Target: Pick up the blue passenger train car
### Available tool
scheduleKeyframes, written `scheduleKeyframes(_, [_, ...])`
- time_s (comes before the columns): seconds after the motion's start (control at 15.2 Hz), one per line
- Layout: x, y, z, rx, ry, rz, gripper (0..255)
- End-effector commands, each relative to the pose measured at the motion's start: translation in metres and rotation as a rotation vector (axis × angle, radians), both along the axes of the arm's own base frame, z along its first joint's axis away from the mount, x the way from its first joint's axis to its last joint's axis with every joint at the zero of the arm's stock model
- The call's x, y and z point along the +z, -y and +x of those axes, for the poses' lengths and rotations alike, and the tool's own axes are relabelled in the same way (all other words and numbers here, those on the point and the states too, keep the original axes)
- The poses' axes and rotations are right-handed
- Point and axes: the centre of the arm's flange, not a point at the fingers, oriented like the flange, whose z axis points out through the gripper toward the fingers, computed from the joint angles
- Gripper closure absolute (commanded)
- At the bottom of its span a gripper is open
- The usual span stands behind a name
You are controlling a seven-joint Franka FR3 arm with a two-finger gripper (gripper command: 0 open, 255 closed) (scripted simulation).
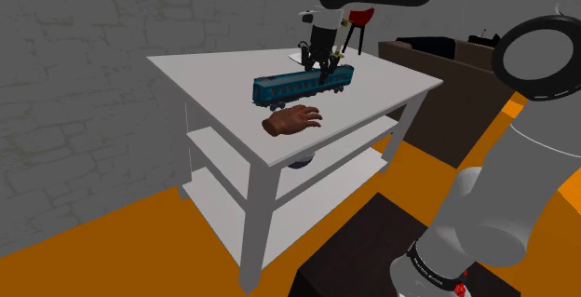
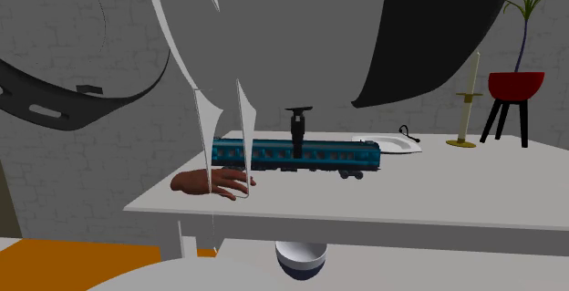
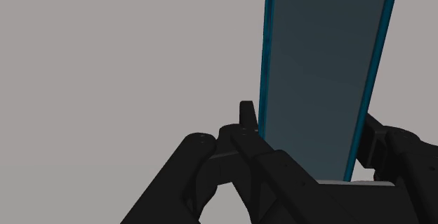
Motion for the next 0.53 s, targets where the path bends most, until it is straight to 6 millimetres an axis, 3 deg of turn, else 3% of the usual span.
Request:
scheduleKeyframes(0.0, [0.000,0.000,0.000,0.000,0.000,0.000,255])
scheduleKeyframes(0.13, [0.000,0.000,0.000,0.000,0.000,0.000,255])
scheduleKeyframes(0.46, [0.026,0.000,0.000,0.000,0.000,0.000,255])
